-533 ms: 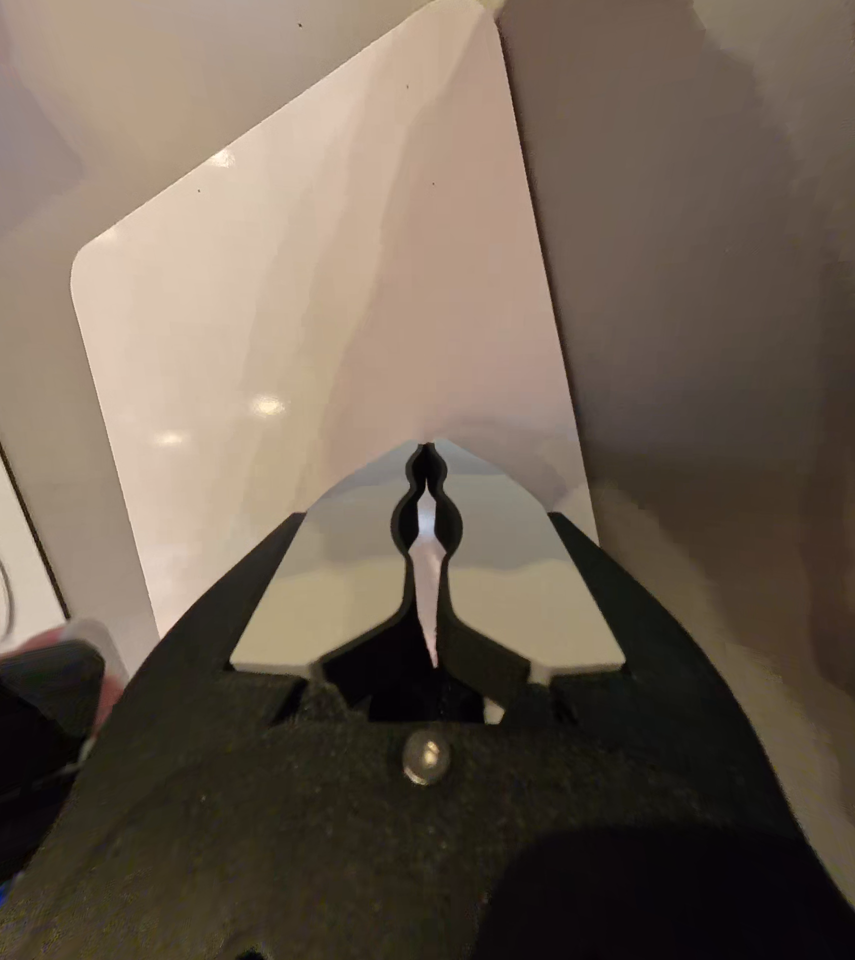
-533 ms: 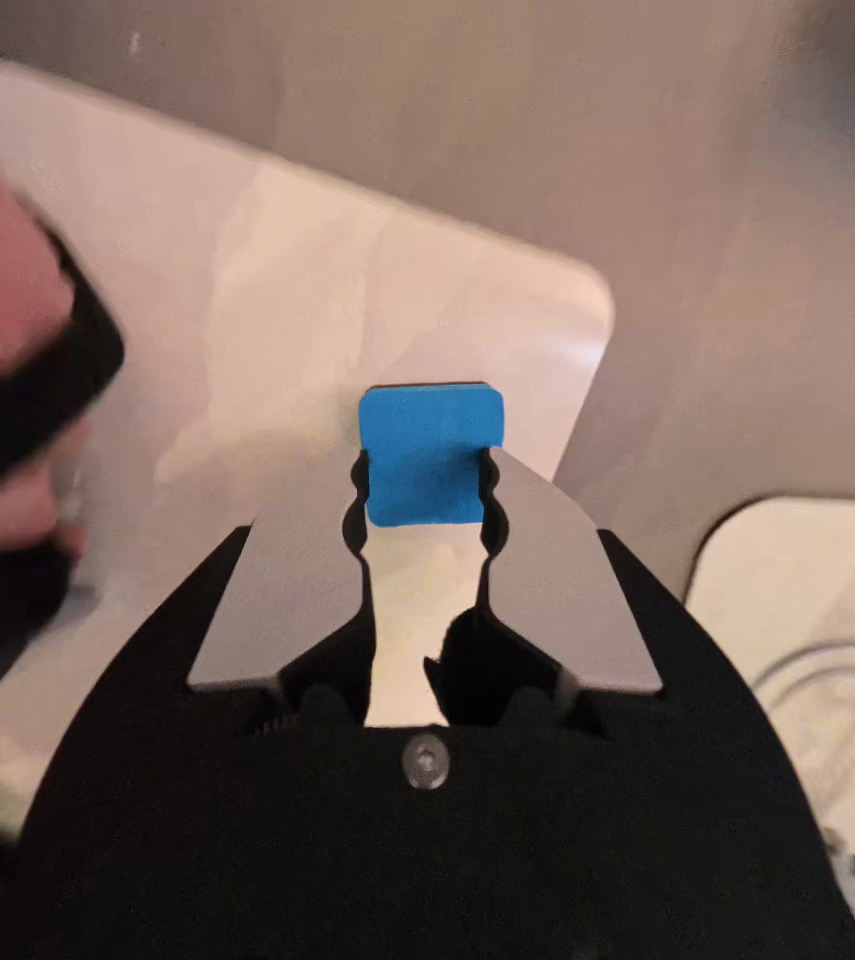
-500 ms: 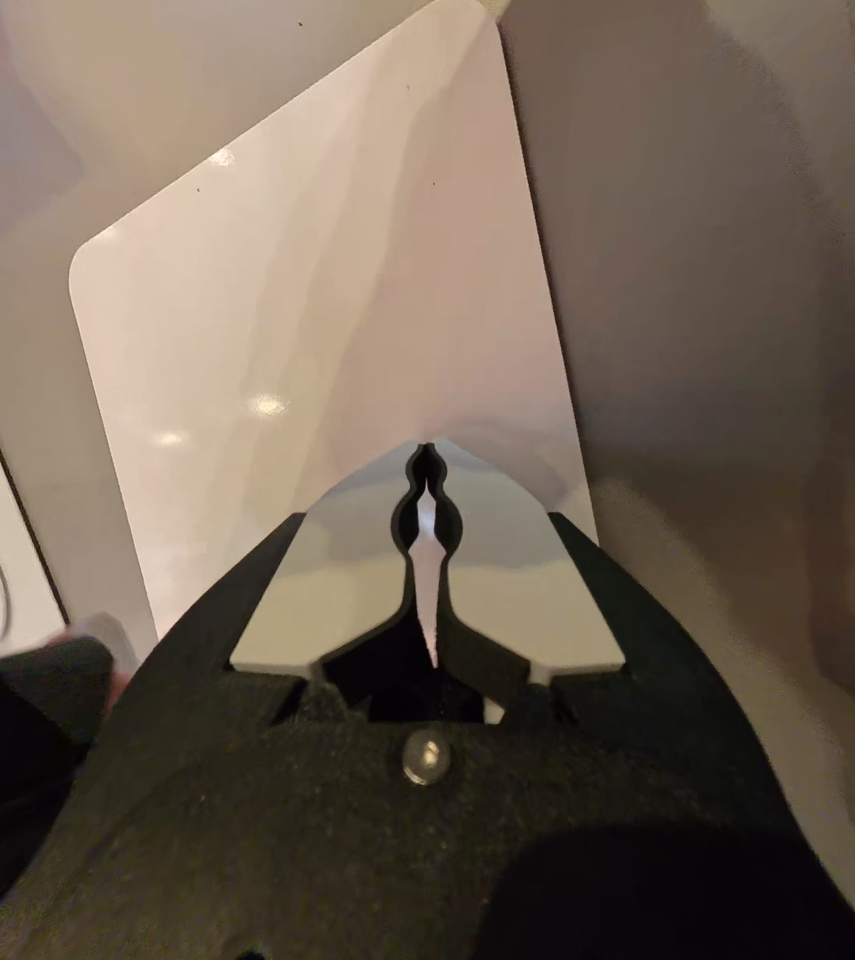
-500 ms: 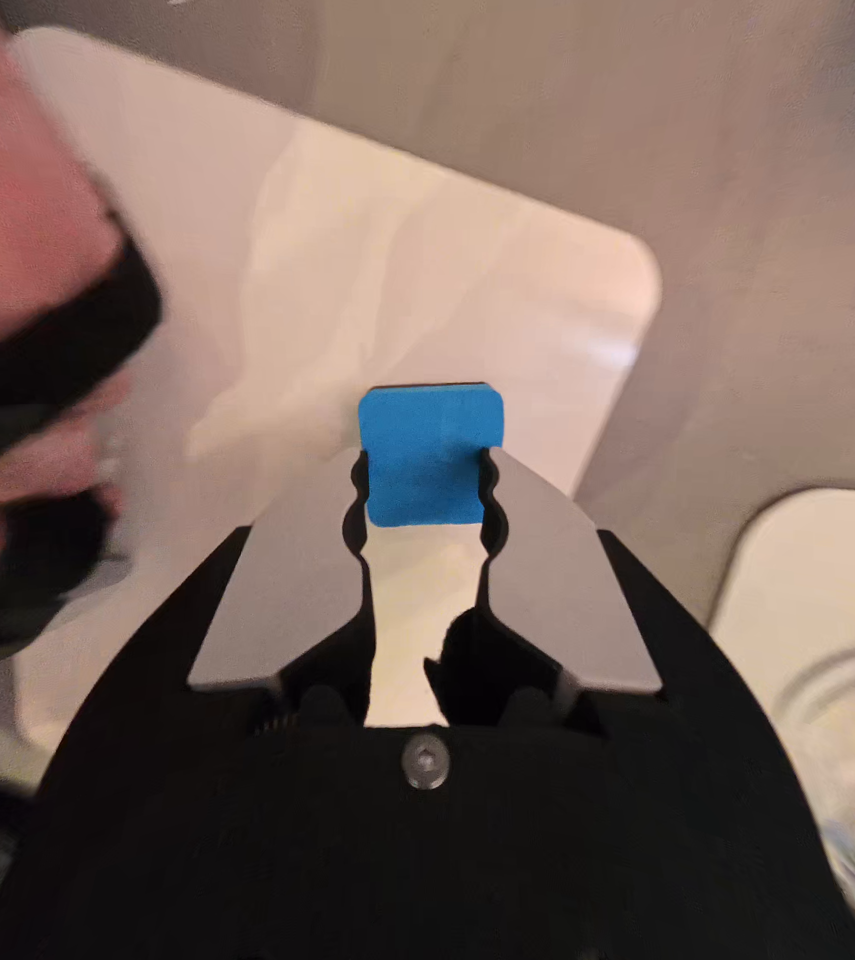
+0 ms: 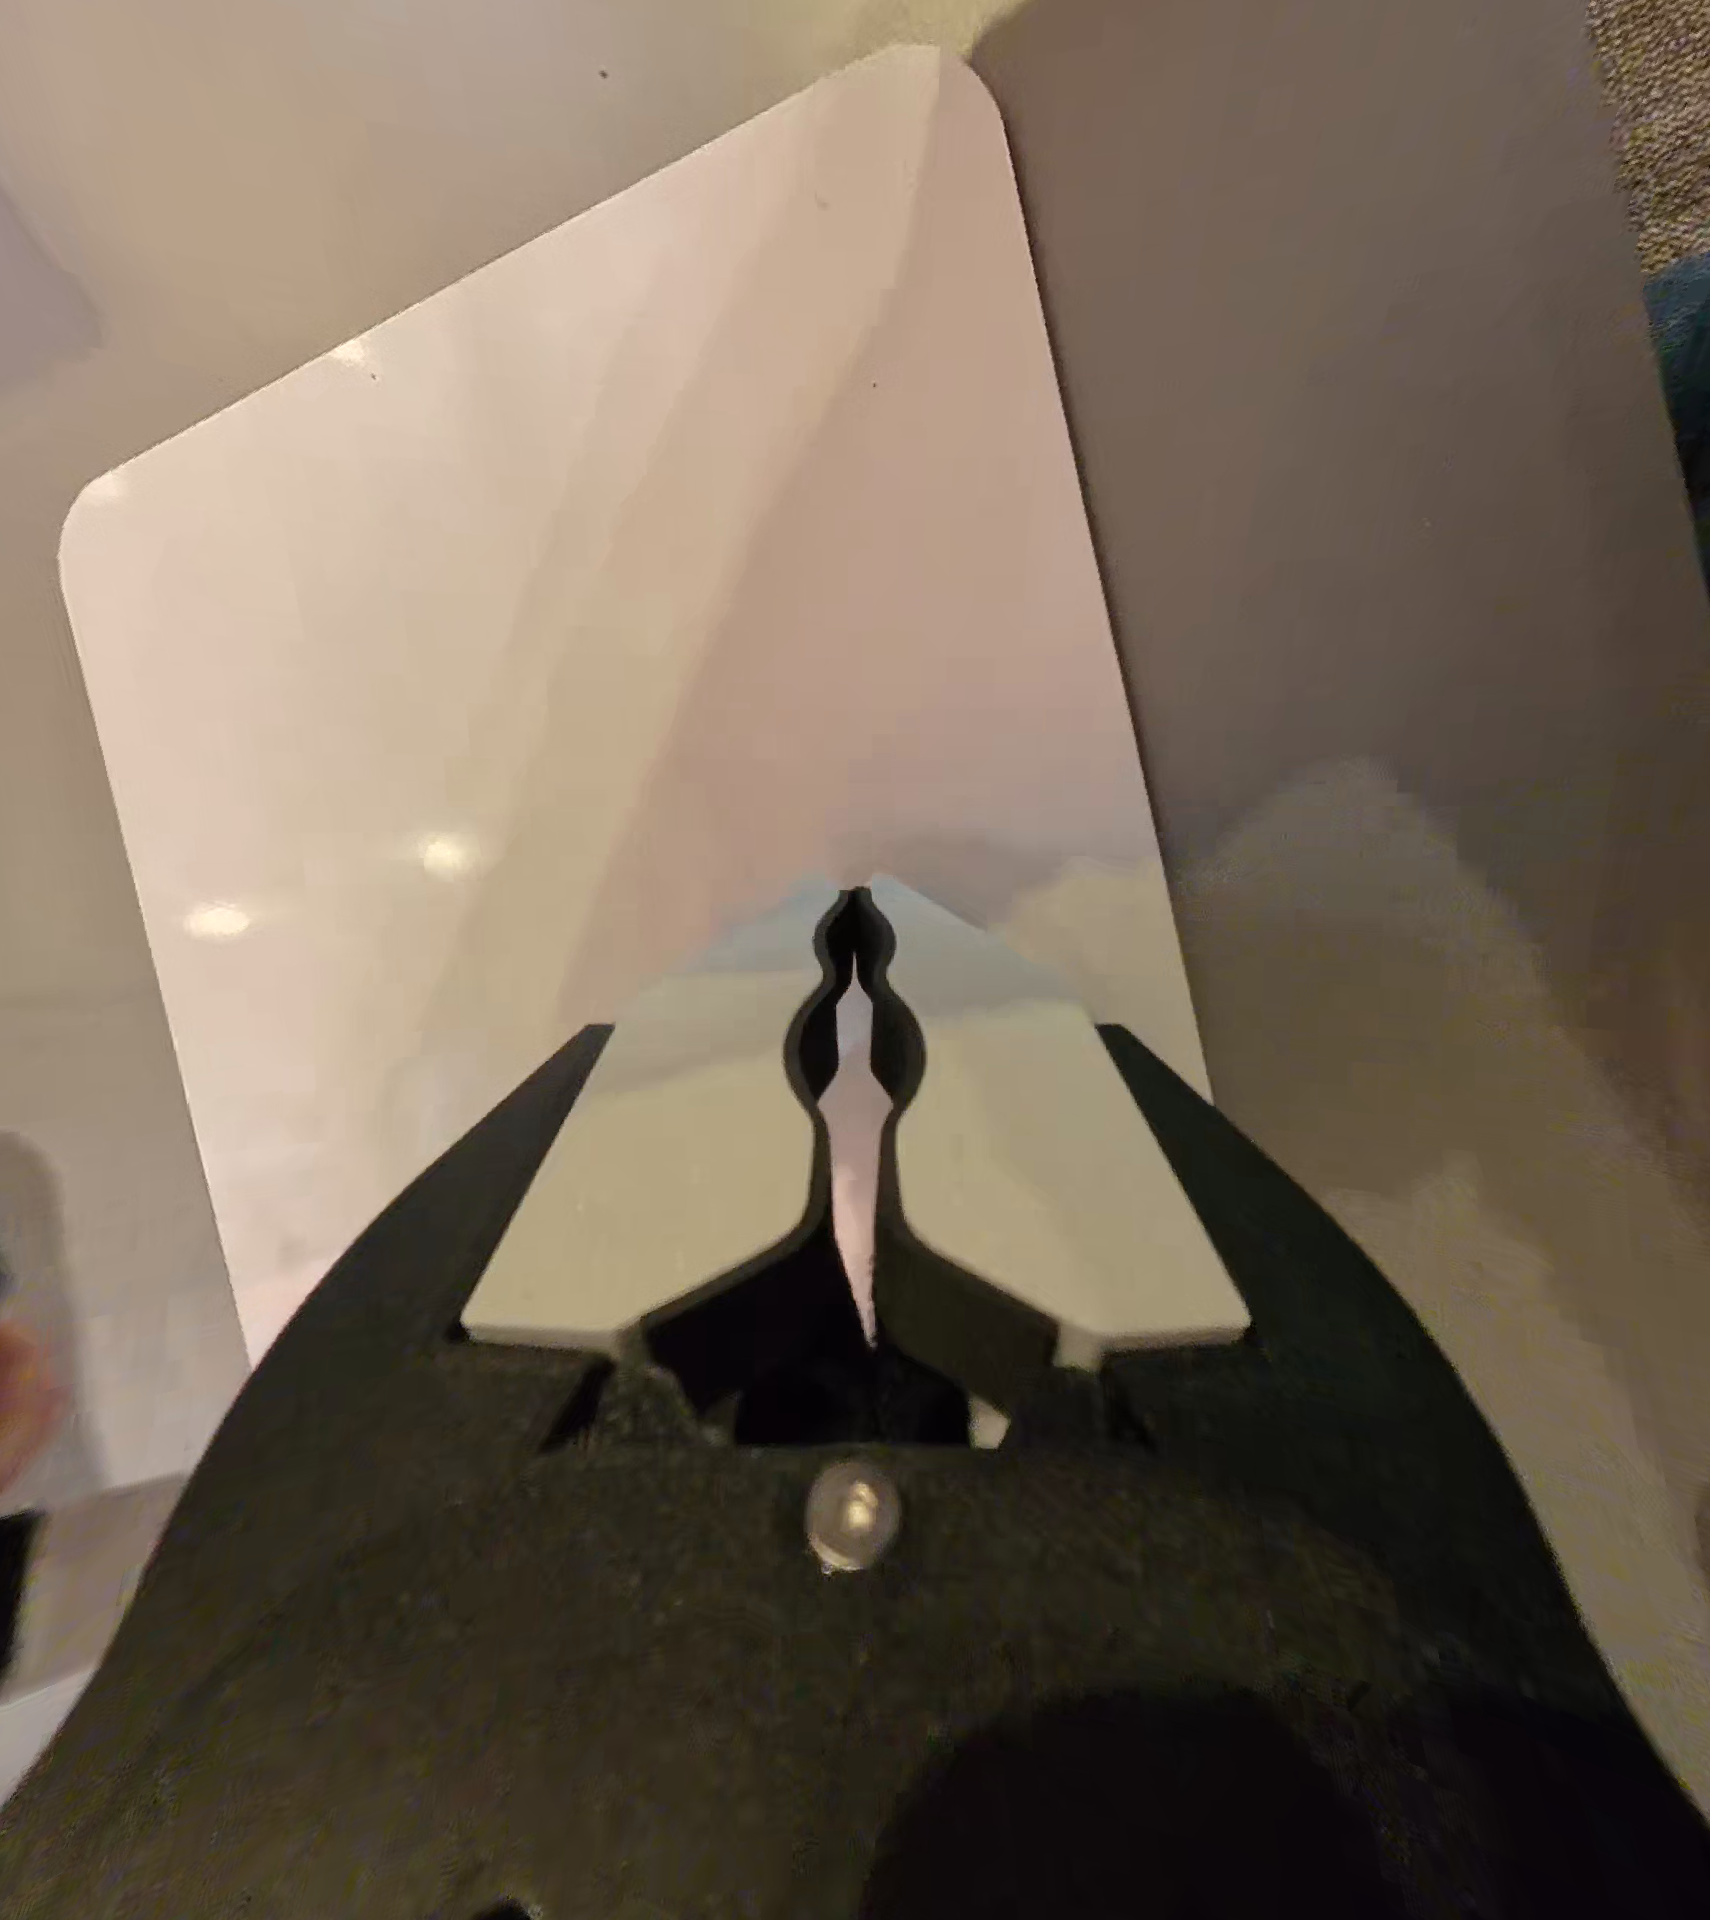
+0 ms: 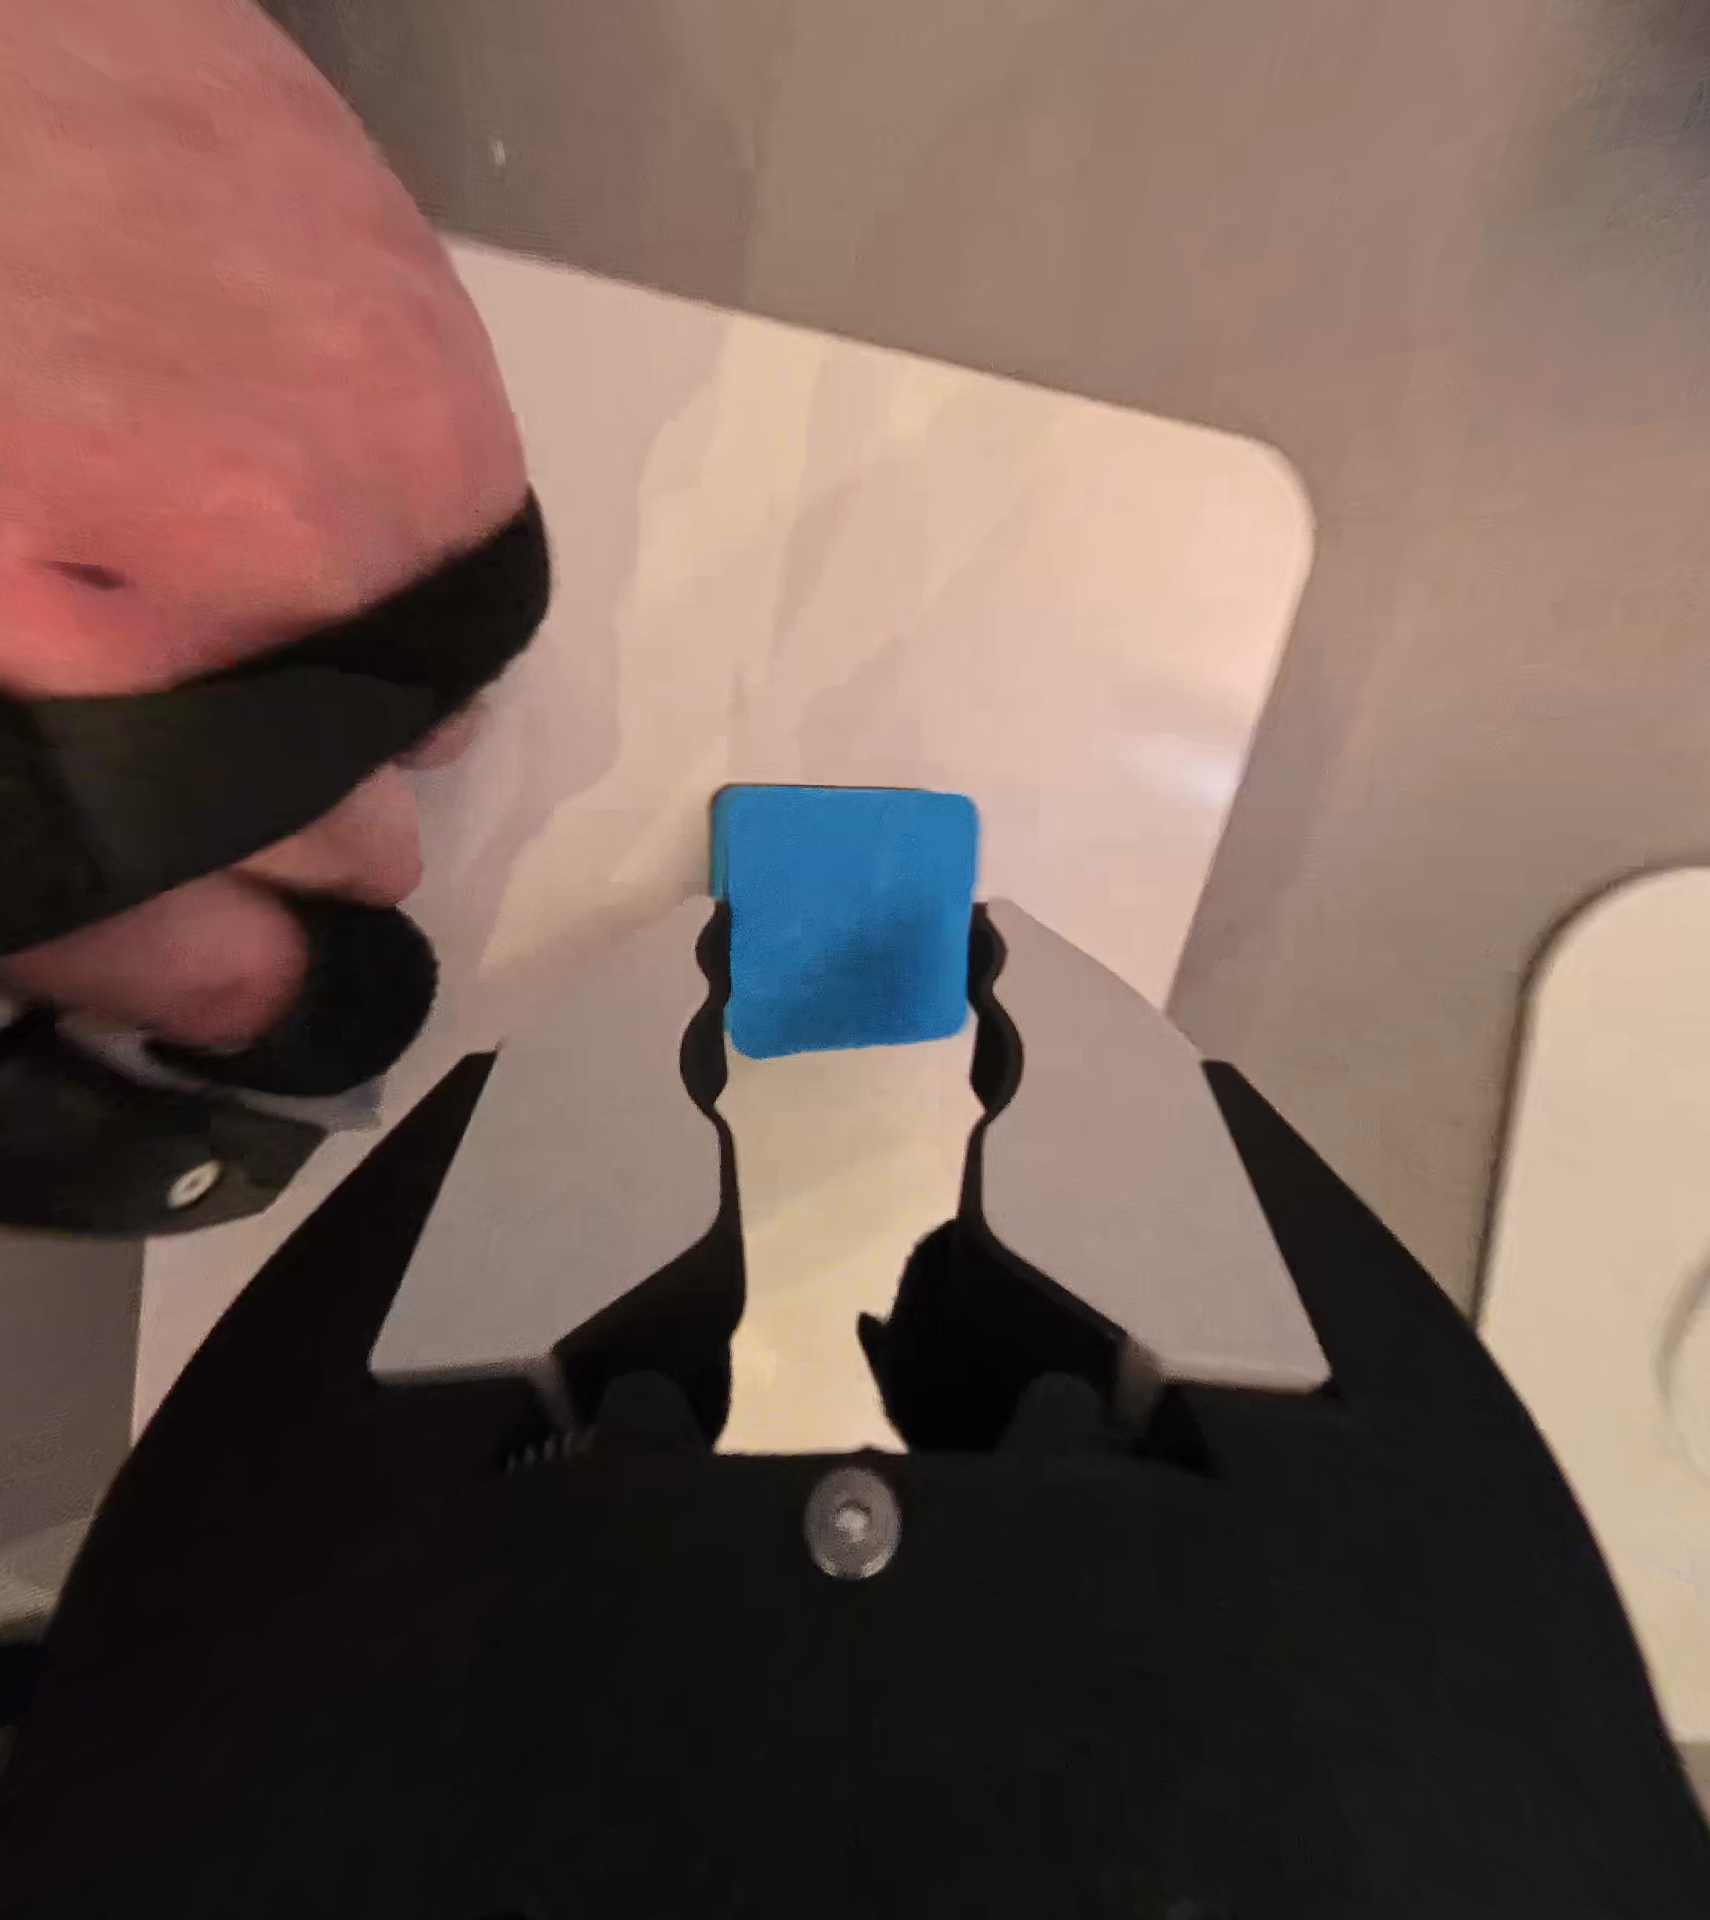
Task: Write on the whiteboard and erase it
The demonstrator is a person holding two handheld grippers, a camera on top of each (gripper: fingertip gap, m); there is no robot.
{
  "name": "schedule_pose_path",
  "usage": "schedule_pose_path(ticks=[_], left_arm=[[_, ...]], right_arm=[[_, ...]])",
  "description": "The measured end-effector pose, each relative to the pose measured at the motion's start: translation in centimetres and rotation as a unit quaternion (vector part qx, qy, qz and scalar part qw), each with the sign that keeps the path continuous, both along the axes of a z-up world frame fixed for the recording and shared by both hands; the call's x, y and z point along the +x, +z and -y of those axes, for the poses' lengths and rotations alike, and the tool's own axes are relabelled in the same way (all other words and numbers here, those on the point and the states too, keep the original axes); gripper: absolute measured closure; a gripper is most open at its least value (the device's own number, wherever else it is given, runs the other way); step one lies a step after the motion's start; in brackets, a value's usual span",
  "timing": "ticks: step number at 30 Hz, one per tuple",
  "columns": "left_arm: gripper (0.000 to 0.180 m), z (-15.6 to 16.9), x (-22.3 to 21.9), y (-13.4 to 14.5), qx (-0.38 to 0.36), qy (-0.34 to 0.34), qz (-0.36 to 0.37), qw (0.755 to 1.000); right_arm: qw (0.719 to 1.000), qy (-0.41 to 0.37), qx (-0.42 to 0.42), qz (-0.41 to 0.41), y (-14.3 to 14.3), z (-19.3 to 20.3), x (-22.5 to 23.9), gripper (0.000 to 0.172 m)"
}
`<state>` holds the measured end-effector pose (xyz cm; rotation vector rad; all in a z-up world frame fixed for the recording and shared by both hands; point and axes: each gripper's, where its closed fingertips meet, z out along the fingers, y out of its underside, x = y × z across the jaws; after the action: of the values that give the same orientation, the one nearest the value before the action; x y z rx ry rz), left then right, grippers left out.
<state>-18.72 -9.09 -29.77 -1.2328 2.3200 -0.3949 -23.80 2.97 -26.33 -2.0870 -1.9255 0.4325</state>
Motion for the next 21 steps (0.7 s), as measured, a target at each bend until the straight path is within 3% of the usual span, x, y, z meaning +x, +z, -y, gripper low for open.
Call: schedule_pose_path(ticks=[1,4,10,14,21], left_arm=[[0.18,-0.1,0.0,0.0,-0.001,-0.001,-0.004,1.0],[0.18,-0.1,0.0,0.0,-0.005,-0.002,-0.01,1.0],[0.18,-0.2,0.1,0.0,-0.008,0.0,-0.005,1.0],[0.18,-0.2,0.1,0.0,-0.008,0.001,-0.004,1.0],[0.18,-0.2,0.1,0.0,-0.013,0.002,0.0,1.0]], right_arm=[[1.0,-0.012,0.021,-0.003,0.8,-0.5,0.6,0.121],[0.998,-0.026,0.063,0.019,1.7,-1.3,2.9,0.114],[0.995,0.056,0.059,0.051,-1.4,0.9,2.0,0.099],[0.994,0.019,0.046,0.093,-2.6,0.6,2.4,0.091],[0.996,-0.033,0.055,0.059,-2.6,0.7,1.8,0.105]])
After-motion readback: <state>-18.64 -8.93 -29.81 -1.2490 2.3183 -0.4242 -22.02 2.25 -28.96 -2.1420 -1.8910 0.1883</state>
